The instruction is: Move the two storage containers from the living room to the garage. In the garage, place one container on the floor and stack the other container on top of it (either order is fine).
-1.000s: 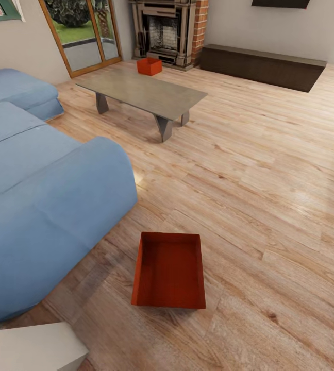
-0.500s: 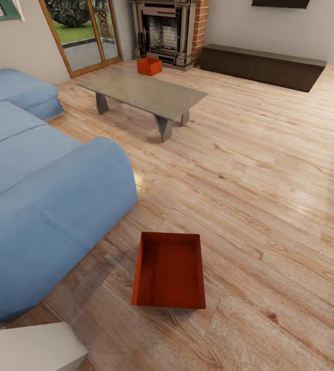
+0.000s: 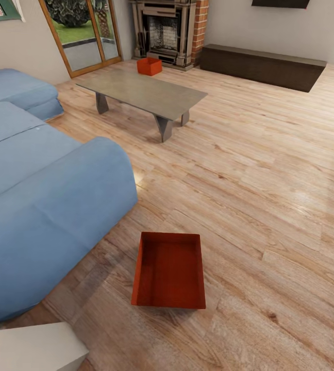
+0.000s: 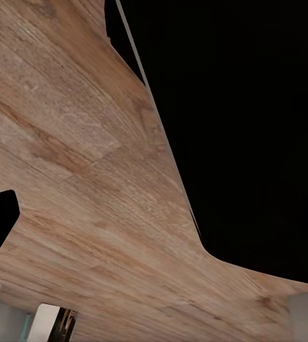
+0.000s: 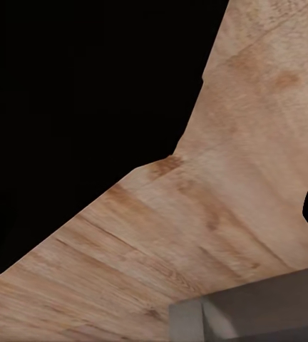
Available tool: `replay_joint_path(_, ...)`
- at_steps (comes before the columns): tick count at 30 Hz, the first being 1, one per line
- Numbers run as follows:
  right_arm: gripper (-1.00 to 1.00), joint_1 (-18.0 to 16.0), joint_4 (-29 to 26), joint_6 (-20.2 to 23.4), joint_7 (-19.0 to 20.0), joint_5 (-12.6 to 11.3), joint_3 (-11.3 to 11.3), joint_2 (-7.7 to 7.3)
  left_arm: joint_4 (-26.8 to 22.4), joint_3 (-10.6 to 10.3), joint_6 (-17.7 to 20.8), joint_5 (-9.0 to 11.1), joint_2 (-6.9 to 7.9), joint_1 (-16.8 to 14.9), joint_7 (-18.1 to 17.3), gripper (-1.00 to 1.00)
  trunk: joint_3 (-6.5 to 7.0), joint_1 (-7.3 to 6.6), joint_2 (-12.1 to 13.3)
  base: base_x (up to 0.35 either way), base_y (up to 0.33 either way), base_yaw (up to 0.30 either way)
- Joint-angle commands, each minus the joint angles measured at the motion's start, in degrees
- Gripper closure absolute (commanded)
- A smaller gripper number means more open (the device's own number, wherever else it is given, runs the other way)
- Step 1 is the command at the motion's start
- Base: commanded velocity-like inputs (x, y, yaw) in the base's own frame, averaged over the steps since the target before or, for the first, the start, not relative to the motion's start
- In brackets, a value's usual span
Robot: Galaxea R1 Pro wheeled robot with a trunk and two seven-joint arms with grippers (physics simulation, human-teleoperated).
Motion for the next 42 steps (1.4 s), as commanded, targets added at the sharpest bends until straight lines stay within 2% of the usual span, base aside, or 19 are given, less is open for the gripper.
replay_joint_path(1,-1.00,-0.1,0.2,-0.3,-0.1,0.0,0.3,0.01,0.0,0.0,-0.1,0.2,0.00,0.0,0.0,-1.00,-0.02,0.00,0.0,0.000,0.000,0.000)
replay_joint_path(42,-1.00,-0.1,0.2,-0.1,-0.1,0.0,0.4,0.27,0.0,0.1,-0.1,0.2,0.26,0.0,0.0,-1.00,-0.02,0.00,0.0,0.000,-0.020,0.000)
